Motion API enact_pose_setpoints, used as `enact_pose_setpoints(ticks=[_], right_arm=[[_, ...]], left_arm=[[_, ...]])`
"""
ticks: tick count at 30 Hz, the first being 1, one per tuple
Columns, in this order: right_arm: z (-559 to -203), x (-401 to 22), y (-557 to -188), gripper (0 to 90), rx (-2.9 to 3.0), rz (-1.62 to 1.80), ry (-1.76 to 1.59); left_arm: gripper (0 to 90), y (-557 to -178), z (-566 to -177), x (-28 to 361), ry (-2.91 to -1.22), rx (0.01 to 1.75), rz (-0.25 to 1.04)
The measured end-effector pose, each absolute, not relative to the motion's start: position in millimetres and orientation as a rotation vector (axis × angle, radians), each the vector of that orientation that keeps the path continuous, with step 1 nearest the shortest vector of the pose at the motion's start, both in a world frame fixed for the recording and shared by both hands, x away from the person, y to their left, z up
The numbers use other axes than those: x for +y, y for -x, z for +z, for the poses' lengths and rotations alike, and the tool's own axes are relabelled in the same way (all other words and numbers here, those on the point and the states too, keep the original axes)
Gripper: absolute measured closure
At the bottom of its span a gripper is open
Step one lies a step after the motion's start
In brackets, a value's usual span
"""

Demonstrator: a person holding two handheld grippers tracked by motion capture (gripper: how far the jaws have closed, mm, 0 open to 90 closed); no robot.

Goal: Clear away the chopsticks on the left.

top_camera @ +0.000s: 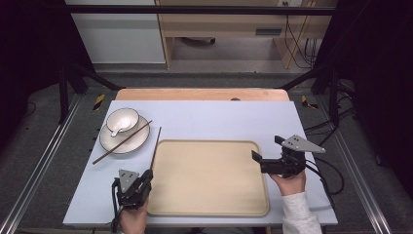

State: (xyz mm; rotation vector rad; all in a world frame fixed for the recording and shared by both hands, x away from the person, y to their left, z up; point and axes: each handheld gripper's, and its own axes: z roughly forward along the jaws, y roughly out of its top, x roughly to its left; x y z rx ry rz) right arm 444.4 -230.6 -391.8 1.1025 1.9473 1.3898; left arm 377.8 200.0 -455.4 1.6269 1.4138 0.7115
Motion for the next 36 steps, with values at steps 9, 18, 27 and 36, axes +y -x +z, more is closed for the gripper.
enact_pose_setpoints(ticks=[9, 18, 27, 36], right_arm=[[-395.6, -226.9, -446.8, 1.8, 1.976, 1.367, -1.100], [-396.5, -225.8, -447.4, 2.2, 1.986, 1.364, -1.099], [-398.2, -224.2, -448.6, 2.2, 2.001, 1.355, -1.101], [-398.2, -224.3, -448.8, 2.2, 2.004, 1.354, -1.097]], left_arm=[[84.2, -375.2, -469.9, 187.3, -1.679, 1.432, 0.693], [84.1, -382.0, -477.5, 184.1, -1.718, 1.464, 0.670], [84.1, -393.4, -479.4, 182.1, -1.738, 1.498, 0.657], [83.9, -396.4, -482.4, 176.2, -1.789, 1.508, 0.654]])
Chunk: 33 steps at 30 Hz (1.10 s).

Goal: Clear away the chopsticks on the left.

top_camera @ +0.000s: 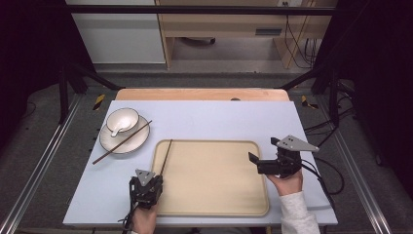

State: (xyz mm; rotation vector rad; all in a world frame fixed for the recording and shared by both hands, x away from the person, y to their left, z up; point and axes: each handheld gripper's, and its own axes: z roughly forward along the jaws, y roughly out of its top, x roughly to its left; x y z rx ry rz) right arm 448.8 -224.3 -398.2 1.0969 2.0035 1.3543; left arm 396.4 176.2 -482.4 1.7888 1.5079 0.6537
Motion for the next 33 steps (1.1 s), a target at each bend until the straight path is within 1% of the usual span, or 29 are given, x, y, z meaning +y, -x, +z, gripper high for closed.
enact_pose_setpoints(ticks=[12, 17, 22, 24, 27, 33], right_arm=[[-398.6, -223.8, -449.2, 2.2, 2.005, 1.352, -1.101], [-398.3, -224.2, -449.0, 2.2, 2.003, 1.354, -1.101], [-397.3, -225.0, -448.1, 2.2, 1.998, 1.360, -1.105], [-397.1, -225.3, -447.9, 2.2, 1.997, 1.360, -1.105], [-396.4, -226.2, -447.5, 2.2, 1.997, 1.363, -1.102], [-394.9, -227.5, -446.3, 2.2, 1.987, 1.372, -1.103]], left_arm=[[83.0, -396.2, -481.6, 176.0, -1.809, 1.503, 0.662], [77.5, -396.3, -479.3, 179.3, -1.799, 1.483, 0.650], [73.1, -398.1, -468.6, 190.8, -1.768, 1.432, 0.635], [69.5, -399.6, -463.3, 196.2, -1.760, 1.406, 0.626], [61.2, -403.4, -452.7, 203.6, -1.745, 1.347, 0.611], [46.4, -412.9, -428.8, 212.6, -1.744, 1.242, 0.643]])
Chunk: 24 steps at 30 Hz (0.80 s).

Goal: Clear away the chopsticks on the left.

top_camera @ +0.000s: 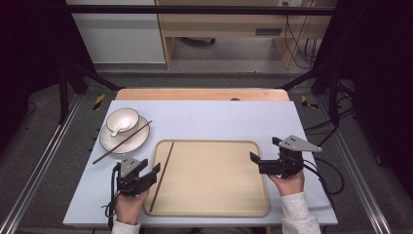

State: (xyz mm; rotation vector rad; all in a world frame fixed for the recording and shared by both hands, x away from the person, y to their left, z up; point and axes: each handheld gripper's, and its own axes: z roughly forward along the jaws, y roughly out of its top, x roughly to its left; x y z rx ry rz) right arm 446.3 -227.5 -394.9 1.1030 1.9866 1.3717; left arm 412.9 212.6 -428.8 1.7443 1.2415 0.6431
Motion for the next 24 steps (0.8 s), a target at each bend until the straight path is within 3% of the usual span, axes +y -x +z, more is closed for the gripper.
enact_pose_setpoints(ticks=[6, 13, 24], right_arm=[[-393.5, -229.0, -445.4, 2.2, 1.979, 1.377, -1.103], [-392.6, -230.2, -444.9, 2.2, 1.978, 1.380, -1.103], [-392.2, -230.7, -444.7, 2.3, 1.978, 1.379, -1.106]], left_arm=[[31.5, -426.6, -412.7, 219.3, -1.767, 1.173, 0.614], [20.4, -438.2, -397.6, 232.2, -1.784, 1.135, 0.614], [13.4, -447.9, -399.9, 270.7, -1.883, 1.117, 0.655]])
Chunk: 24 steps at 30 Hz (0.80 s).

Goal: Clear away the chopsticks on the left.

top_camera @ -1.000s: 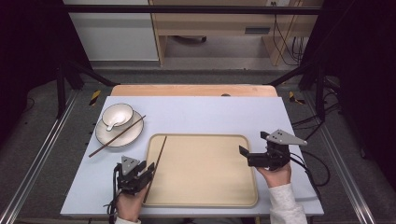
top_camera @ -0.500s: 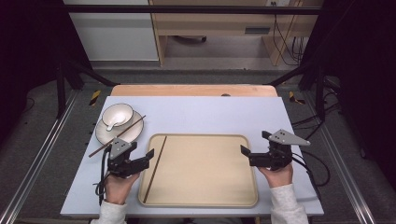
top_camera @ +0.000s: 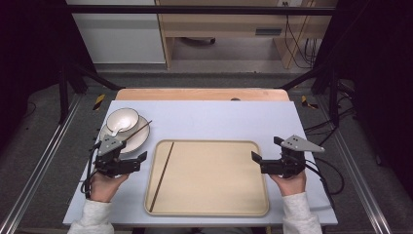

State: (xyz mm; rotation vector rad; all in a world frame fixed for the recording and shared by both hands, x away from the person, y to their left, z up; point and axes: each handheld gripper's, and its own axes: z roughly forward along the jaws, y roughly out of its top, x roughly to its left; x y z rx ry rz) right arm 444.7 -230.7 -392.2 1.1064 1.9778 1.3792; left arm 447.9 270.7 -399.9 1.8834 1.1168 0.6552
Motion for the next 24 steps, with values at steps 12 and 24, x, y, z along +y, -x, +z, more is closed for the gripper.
enact_pose_setpoints(ticks=[12, 24], right_arm=[[-395.1, -227.8, -446.4, 2.3, 1.994, 1.362, -1.104], [-397.7, -225.0, -448.2, 2.6, 2.006, 1.347, -1.110]], left_arm=[[13.0, -465.4, -421.6, 314.4, -1.910, 1.241, 0.677], [23.2, -495.5, -430.7, 334.9, -1.928, 1.288, 0.713]])
